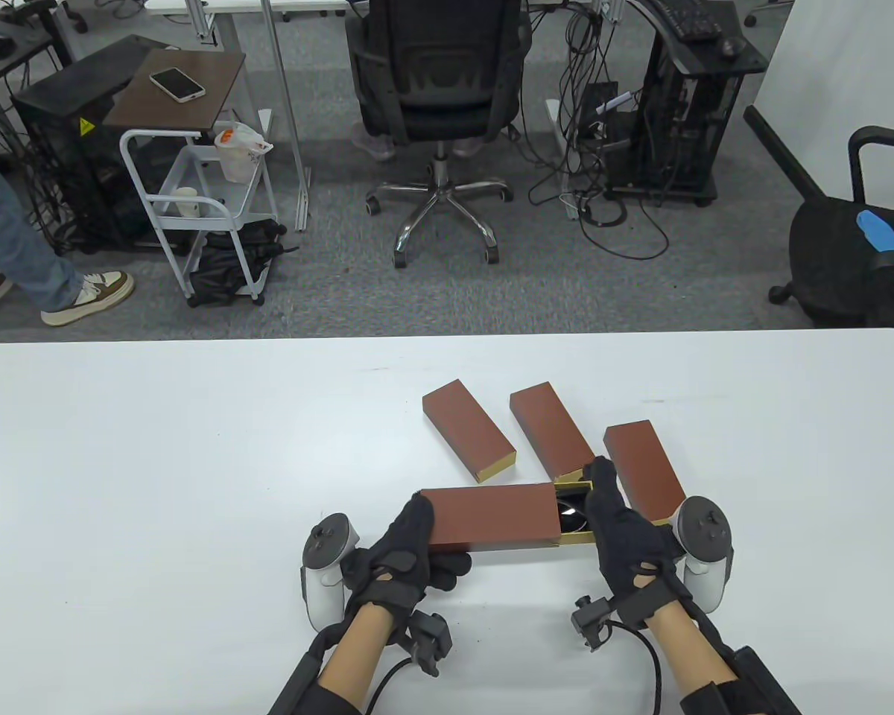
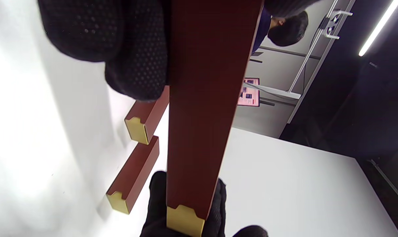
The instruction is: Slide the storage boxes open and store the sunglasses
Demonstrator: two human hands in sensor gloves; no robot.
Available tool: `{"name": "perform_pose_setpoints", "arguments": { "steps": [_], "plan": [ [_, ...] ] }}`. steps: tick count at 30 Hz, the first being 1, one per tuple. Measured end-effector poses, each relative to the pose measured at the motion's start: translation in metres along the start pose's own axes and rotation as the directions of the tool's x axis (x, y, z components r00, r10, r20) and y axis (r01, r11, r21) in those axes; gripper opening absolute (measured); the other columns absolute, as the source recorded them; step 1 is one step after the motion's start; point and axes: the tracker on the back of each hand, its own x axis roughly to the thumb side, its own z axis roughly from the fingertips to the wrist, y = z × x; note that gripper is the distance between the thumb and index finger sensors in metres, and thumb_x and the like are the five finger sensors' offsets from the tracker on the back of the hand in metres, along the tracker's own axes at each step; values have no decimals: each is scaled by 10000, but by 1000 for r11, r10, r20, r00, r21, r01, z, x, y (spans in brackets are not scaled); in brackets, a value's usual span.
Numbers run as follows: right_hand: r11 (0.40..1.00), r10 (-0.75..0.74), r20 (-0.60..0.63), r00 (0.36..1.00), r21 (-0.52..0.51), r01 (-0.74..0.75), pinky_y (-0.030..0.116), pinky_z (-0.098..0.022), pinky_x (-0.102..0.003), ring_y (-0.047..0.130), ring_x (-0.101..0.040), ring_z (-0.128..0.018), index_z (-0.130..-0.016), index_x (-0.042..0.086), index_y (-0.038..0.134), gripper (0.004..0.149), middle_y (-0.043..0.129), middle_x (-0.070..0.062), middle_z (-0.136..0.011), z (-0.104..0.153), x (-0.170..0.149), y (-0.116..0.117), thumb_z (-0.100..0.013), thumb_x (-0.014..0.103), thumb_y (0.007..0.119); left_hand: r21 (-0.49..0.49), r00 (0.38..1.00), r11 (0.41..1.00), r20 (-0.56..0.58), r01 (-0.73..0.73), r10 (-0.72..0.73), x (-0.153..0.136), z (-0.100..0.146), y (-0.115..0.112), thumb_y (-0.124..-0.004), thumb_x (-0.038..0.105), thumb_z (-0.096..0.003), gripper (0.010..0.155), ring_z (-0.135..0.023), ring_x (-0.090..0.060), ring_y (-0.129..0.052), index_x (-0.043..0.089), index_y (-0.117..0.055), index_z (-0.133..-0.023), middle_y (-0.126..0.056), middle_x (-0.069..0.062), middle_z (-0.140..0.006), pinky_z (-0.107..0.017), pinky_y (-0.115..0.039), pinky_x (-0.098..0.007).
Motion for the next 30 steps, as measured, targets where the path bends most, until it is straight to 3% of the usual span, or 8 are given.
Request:
{"name": "perform_pose_setpoints", "arguments": {
  "steps": [14,17,20,22,23,25,27,30],
  "plan": [
    [992,37,-3,999,124,-37,407,-704,-530,230,-376,-970,-968,243,187,855,159,-97,-1070,1,-1,17,-365,727,551,-56,1000,998,-20,2,-3,-3,-1,-11,-516,606,-528,779,-665,-282,-971,154,-275,-1115,-815,-128,-930,-470,-810,-492],
    [992,62,15,998,106,-63,429,-701,-547,272,-409,-967,-980,221,294,826,256,-117,-1080,1,2,13,-374,683,614,-73,1000,997,-13,-1,1,-3,-2,-8,-509,603,-528,769,-653,-269,-957,183,-262,-1124,-808,-108,-914,-478,-800,-487],
    [991,132,106,986,11,-134,468,-694,-551,338,-426,-965,-973,237,379,815,340,-129,-1078,1,7,10,-360,652,720,-70,999,996,-6,49,-49,-3,-3,-5,-507,596,-524,762,-630,-274,-941,195,-279,-1130,-807,-124,-893,-476,-786,-494],
    [974,213,159,964,41,-222,461,-700,-564,349,-435,-972,-965,278,476,795,374,-132,-1079,2,13,12,-327,630,795,-63,998,996,-5,70,-70,-5,-5,-2,-501,603,-523,761,-616,-260,-950,196,-294,-1132,-820,-108,-880,-464,-796,-482],
    [951,280,211,936,73,-301,459,-699,-571,354,-446,-970,-957,275,522,791,386,-143,-1077,2,17,14,-315,619,828,-64,998,996,-15,55,-56,-6,-5,-1,-508,601,-523,759,-613,-264,-950,197,-301,-1132,-821,-112,-879,-464,-794,-486],
    [846,486,327,811,58,-530,483,-697,-575,411,-450,-968,-932,275,599,789,438,-143,-1072,5,27,22,-275,600,891,-68,999,997,-25,29,-31,-8,-6,0,-516,599,-525,758,-608,-270,-949,196,-311,-1133,-824,-119,-874,-462,-791,-491],
    [685,667,413,620,-14,-729,564,-688,-539,527,-426,-952,-905,284,647,761,534,-116,-1052,8,33,31,-267,624,885,-66,999,997,-25,28,-30,-9,-6,1,-517,598,-523,757,-594,-271,-954,196,-326,-1135,-834,-121,-863,-454,-793,-492],
    [521,785,450,426,-107,-847,681,-629,-512,712,-409,-853,-875,288,685,739,696,-119,-968,12,37,42,-243,604,899,-49,996,995,-28,81,-83,-9,-6,4,-527,596,-519,750,-572,-276,-960,203,-359,-1135,-850,-137,-842,-441,-794,-495]
  ]
}}
